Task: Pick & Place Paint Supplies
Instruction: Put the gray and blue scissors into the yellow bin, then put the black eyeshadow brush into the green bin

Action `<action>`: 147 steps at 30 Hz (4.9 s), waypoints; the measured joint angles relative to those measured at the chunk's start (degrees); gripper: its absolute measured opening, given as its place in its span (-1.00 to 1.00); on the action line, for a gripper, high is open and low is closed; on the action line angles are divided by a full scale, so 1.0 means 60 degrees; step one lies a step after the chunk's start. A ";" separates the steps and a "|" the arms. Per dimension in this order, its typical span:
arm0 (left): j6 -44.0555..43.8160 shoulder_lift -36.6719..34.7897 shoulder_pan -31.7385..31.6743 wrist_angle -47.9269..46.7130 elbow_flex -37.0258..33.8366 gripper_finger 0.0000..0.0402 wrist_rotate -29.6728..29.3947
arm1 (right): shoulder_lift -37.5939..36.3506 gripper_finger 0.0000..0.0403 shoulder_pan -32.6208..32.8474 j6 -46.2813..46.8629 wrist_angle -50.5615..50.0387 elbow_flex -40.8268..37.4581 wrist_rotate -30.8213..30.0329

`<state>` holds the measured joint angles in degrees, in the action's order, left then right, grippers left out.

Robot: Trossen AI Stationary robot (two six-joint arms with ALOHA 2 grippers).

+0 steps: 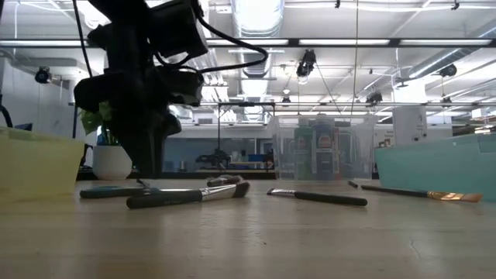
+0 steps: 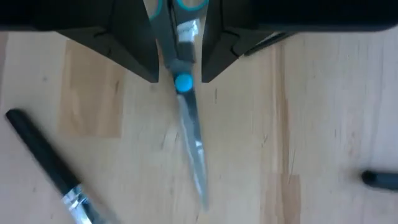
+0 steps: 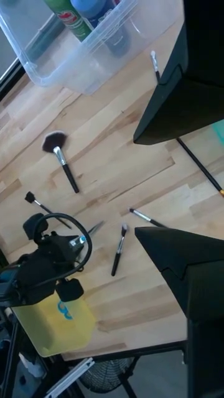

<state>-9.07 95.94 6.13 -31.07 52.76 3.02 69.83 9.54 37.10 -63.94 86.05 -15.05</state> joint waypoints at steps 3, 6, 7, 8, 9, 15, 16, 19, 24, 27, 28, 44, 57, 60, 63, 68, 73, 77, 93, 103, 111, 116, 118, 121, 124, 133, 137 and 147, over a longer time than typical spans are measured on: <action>-0.0050 0.0046 0.0024 -0.0007 -0.0167 -0.34 -0.0003 | 0.0003 0.13 0.0000 0.0029 -0.0004 -0.0085 0.0015; -0.0321 0.0047 0.0087 -0.0020 -0.0360 -0.34 -0.0010 | 0.0001 0.13 -0.0003 0.0047 0.0005 -0.0185 0.0058; -0.0385 0.0044 0.0122 0.0003 -0.0404 -0.34 0.0000 | 0.0003 0.13 0.0000 0.0068 0.0001 -0.0210 0.0096; -0.0437 0.0044 0.0176 -0.0036 -0.0418 -0.34 -0.0024 | 0.0003 0.13 0.0015 0.0115 0.0004 -0.0234 0.0096; -0.0469 0.0048 0.0235 -0.0114 -0.0444 -0.34 -0.0077 | 0.0003 0.13 0.0035 0.0149 0.0007 -0.0267 0.0096; -0.0465 0.0106 0.0496 -0.0092 -0.0441 -0.34 -0.0131 | 0.0003 0.13 0.0058 0.0178 0.0007 -0.0319 0.0094; -0.0469 0.0106 0.0510 -0.0088 -0.0441 -0.34 -0.0148 | 0.0003 0.13 0.0058 0.0171 0.0007 -0.0319 0.0091; -0.0469 0.0106 0.0517 -0.0085 -0.0455 -0.34 -0.0144 | 0.0003 0.13 0.0058 0.0149 0.0007 -0.0319 0.0091; -0.0470 0.0410 0.0535 0.0107 -0.0612 -0.32 -0.0103 | 0.0003 0.13 0.0058 0.0146 0.0019 -0.0326 0.0084; -0.0501 0.0577 0.0601 0.0179 -0.0616 -0.31 -0.0177 | 0.0003 0.13 0.0058 0.0163 0.0066 -0.0326 0.0084; -0.0501 0.0615 0.0612 0.0231 -0.0616 -0.31 -0.0184 | 0.0003 0.13 0.0058 0.0195 0.0069 -0.0326 0.0084; -0.0734 0.0621 0.0623 0.0643 -0.0660 -0.62 -0.0612 | 0.0003 0.13 0.0058 0.0244 0.0306 -0.0326 0.0058; -0.0786 -0.0085 0.0605 -0.0254 -0.0256 -0.62 -0.0571 | 0.0003 0.13 0.0058 0.0211 0.0336 -0.0326 0.0068; -0.0818 -0.0215 0.0605 -0.0748 -0.0104 -0.62 -0.0409 | 0.0003 0.13 0.0055 0.0208 0.0342 -0.0326 0.0076; -0.0861 -0.0415 0.0605 -0.1231 0.0227 -0.62 -0.0037 | 0.0001 0.13 0.0057 0.0136 0.0345 -0.0326 0.0084; -0.1198 -0.1004 0.0710 -0.2527 0.0960 -0.62 0.0373 | -0.0001 0.13 0.0055 0.0031 0.0372 -0.0326 0.0084; -0.2103 -0.2028 0.1243 -0.4328 0.1282 -0.62 0.0430 | -0.0001 0.13 0.0056 -0.0033 0.0380 -0.0326 0.0084; -0.4270 -0.3226 0.2225 -0.4861 0.0860 -0.62 0.0357 | -0.0001 0.13 0.0058 -0.0040 0.0420 -0.0326 0.0085; -1.5979 -0.4455 0.6033 -0.3326 -0.1416 -0.63 -0.1035 | -0.0001 0.13 0.0055 -0.0186 0.0506 -0.0326 0.0087; -1.6989 -0.4452 0.6033 -0.2739 -0.2234 -0.21 -0.0978 | -0.0001 0.13 0.0055 0.0047 0.0510 -0.0326 0.0167; -1.6841 -0.4455 0.6031 -0.2715 -0.2193 0.17 -0.1124 | -0.0001 0.13 0.0055 0.0073 0.0512 -0.0326 0.0186; -1.6068 -0.4455 0.5978 -0.2519 -0.1842 0.18 -0.1671 | -0.0001 0.13 0.0055 0.0062 0.0510 -0.0326 0.0189; -1.5516 -0.4455 0.5889 -0.2430 -0.1696 0.16 -0.1820 | -0.0001 0.13 0.0055 0.0044 0.0510 -0.0326 0.0189; -1.4146 -0.4455 0.5661 -0.1815 -0.1476 0.10 -0.2187 | -0.0001 0.13 0.0055 0.0040 0.0510 -0.0326 0.0200; -1.2171 -0.4455 0.5222 -0.0723 -0.1304 0.02 -0.2338 | -0.0001 0.13 0.0055 0.0040 0.0510 -0.0326 0.0233; -0.7580 -0.4448 0.2707 0.0284 -0.0481 -0.17 -0.2573 | -0.0001 0.13 0.0055 0.0073 0.0510 -0.0326 0.0256; -0.5527 -0.4448 0.1701 0.0287 0.0133 -0.17 -0.2435 | -0.0001 0.13 0.0055 0.0108 0.0510 -0.0326 0.0266; -0.3710 -0.2708 0.0432 -0.0226 0.2605 -0.17 -0.2063 | -0.0001 0.13 0.0055 0.0102 0.0502 -0.0326 0.0262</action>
<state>-31.33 79.69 8.72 -32.42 68.39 -9.36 69.82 9.87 37.71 -60.93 84.09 -13.47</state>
